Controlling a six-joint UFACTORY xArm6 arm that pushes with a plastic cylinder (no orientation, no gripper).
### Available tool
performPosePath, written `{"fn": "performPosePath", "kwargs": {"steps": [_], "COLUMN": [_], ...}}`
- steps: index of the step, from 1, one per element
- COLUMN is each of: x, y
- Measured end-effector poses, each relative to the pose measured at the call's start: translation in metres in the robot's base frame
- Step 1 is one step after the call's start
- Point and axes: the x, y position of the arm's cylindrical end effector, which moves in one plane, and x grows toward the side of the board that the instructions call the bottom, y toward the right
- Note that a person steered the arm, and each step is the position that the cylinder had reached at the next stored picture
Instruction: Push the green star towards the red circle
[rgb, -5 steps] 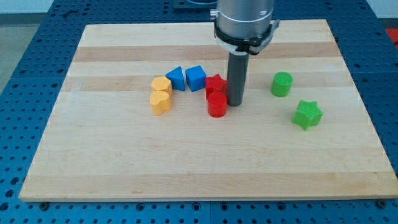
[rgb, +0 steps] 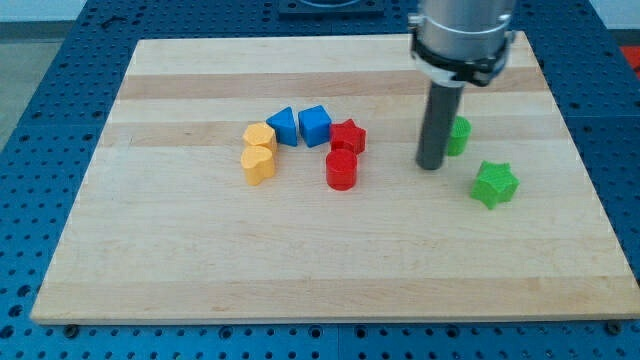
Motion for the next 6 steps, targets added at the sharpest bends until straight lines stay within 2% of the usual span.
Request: {"fn": "performPosePath", "kwargs": {"steps": [2, 3, 4, 6], "x": [-0.009, 0.000, 0.038, 0.065], "y": [0.105, 0.122, 0.114, 0.030]}}
